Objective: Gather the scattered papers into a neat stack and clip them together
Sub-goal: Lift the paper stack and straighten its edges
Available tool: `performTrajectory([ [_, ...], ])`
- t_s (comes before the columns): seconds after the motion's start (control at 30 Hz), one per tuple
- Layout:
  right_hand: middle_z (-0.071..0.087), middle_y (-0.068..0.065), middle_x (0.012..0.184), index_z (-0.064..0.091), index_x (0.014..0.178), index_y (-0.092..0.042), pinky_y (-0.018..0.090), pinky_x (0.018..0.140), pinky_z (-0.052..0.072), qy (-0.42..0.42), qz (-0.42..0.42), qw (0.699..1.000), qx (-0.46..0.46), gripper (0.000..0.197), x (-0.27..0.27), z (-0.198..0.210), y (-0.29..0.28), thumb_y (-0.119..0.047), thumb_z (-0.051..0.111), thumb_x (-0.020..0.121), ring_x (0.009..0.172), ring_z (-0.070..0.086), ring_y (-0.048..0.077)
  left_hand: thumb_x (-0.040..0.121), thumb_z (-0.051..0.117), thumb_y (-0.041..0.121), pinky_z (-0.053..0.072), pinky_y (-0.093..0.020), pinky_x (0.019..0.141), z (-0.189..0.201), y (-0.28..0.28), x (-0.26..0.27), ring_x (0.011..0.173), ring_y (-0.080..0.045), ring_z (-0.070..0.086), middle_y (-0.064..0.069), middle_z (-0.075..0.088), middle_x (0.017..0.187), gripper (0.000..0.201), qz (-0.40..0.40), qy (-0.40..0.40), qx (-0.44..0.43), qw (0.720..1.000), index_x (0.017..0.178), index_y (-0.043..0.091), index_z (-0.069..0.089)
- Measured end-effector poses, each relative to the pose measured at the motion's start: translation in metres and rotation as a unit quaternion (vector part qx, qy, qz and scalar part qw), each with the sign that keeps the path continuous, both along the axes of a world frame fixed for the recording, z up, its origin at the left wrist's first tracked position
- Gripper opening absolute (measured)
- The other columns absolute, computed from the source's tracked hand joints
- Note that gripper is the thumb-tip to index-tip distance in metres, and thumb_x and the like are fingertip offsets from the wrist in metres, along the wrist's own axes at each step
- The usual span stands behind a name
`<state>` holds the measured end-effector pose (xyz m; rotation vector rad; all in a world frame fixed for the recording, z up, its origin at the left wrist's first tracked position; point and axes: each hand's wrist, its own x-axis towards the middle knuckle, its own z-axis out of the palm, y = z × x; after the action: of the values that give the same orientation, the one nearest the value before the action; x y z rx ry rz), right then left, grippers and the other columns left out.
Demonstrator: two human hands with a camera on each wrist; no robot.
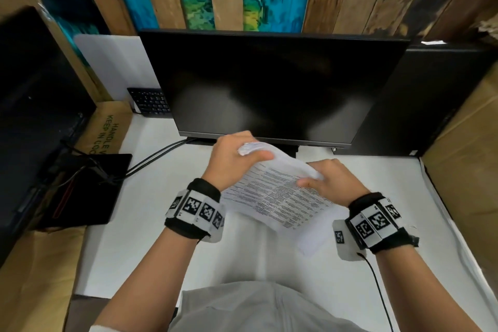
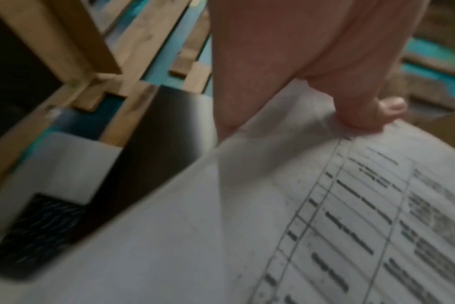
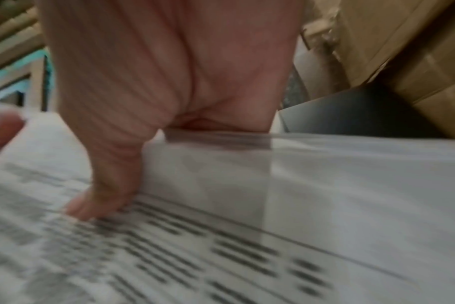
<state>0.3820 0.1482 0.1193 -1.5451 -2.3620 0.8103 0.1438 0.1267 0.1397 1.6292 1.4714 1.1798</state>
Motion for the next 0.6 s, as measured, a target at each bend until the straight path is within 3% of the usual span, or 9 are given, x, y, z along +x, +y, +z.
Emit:
performTrajectory([
  [0.07,0.068,0.002,0.076,0.070,0.084,-0.021,0.034,0.070,0.048,0.044,-0.007,0.999,-0.002,0.019,-0.008,0.001,0.000,-0.039,0.063,0.087,0.071,0.060,0.021,0.068,0.080,0.036,0.045,-0.026,0.059,0.012,0.002,0.003,0.062,-0.008,0.058,0.004,0.065,0.068,0.024,-0.024,0.012,-0.018,0.999,0.073,0.013,0.071],
  [0.13,0.071,0.000,0.075,0.068,0.079,-0.019,0.033,0.069,0.052,0.109,-0.033,0.993,-0.023,0.022,-0.001,0.002,0.000,-0.036,0.060,0.090,0.072,0.066,0.019,0.075,0.079,0.020,0.050,-0.025,0.066,0.011,0.005,-0.015,0.069,-0.006,0.063,0.000,0.072,0.080,0.017,-0.055,0.031,-0.095,0.993,0.087,0.010,0.073],
  [0.23,0.072,-0.015,0.066,0.068,0.076,-0.026,0.012,0.059,0.048,0.194,-0.064,0.976,-0.079,0.021,0.020,0.009,-0.004,-0.027,0.057,0.094,0.060,0.066,-0.001,0.081,0.073,0.010,0.048,-0.029,0.074,-0.008,0.001,-0.055,0.077,-0.012,0.061,-0.009,0.069,0.087,0.016,-0.063,0.047,-0.169,0.983,0.092,-0.002,0.070],
  [0.3,0.073,-0.011,0.069,0.069,0.077,-0.024,0.017,0.062,0.050,0.222,-0.091,0.966,-0.096,0.023,0.029,0.010,-0.005,-0.027,0.054,0.095,0.062,0.068,0.003,0.084,0.070,0.008,0.048,-0.025,0.072,-0.020,-0.004,-0.068,0.077,-0.010,0.062,-0.014,0.070,0.091,0.017,-0.043,-0.019,-0.177,0.983,0.097,-0.002,0.070],
  [0.37,0.076,0.001,0.080,0.072,0.086,-0.019,0.032,0.071,0.056,0.255,-0.119,0.953,-0.111,0.022,0.031,0.012,-0.006,-0.027,0.053,0.095,0.071,0.073,0.017,0.079,0.075,0.018,0.049,-0.024,0.068,-0.021,-0.009,-0.066,0.073,-0.008,0.065,-0.008,0.072,0.089,0.018,-0.007,-0.118,-0.169,0.979,0.095,0.009,0.071],
  [0.43,0.077,0.003,0.085,0.072,0.092,-0.019,0.038,0.074,0.056,0.306,-0.144,0.936,-0.097,0.021,0.025,0.015,-0.007,-0.024,0.052,0.096,0.076,0.073,0.020,0.061,0.086,0.033,0.055,-0.030,0.073,-0.014,-0.011,-0.057,0.081,-0.014,0.070,-0.003,0.075,0.092,0.046,0.009,-0.265,-0.143,0.953,0.098,0.013,0.069],
  [0.47,0.077,-0.001,0.085,0.071,0.093,-0.021,0.035,0.073,0.056,0.345,-0.153,0.923,-0.079,0.020,0.019,0.020,-0.008,-0.021,0.051,0.096,0.077,0.073,0.016,0.051,0.090,0.038,0.058,-0.031,0.076,-0.006,-0.013,-0.050,0.087,-0.015,0.072,-0.002,0.076,0.097,0.063,0.004,-0.330,-0.132,0.935,0.104,0.012,0.066],
  [0.53,0.076,-0.009,0.088,0.069,0.096,-0.025,0.026,0.073,0.056,0.415,-0.155,0.896,-0.027,0.019,0.008,0.032,-0.010,-0.017,0.052,0.096,0.083,0.072,0.007,0.040,0.092,0.045,0.059,-0.028,0.077,0.012,-0.015,-0.039,0.092,-0.013,0.072,0.000,0.077,0.098,0.082,-0.014,-0.383,-0.109,0.917,0.108,0.010,0.062],
  [0.6,0.074,-0.017,0.086,0.067,0.093,-0.027,0.012,0.072,0.053,0.452,-0.142,0.881,0.004,0.021,0.002,0.037,-0.012,-0.010,0.054,0.094,0.084,0.068,-0.005,0.040,0.089,0.046,0.058,-0.025,0.081,0.025,-0.017,-0.033,0.090,-0.008,0.072,0.006,0.077,0.092,0.076,-0.017,-0.364,-0.092,0.927,0.103,0.011,0.064],
])
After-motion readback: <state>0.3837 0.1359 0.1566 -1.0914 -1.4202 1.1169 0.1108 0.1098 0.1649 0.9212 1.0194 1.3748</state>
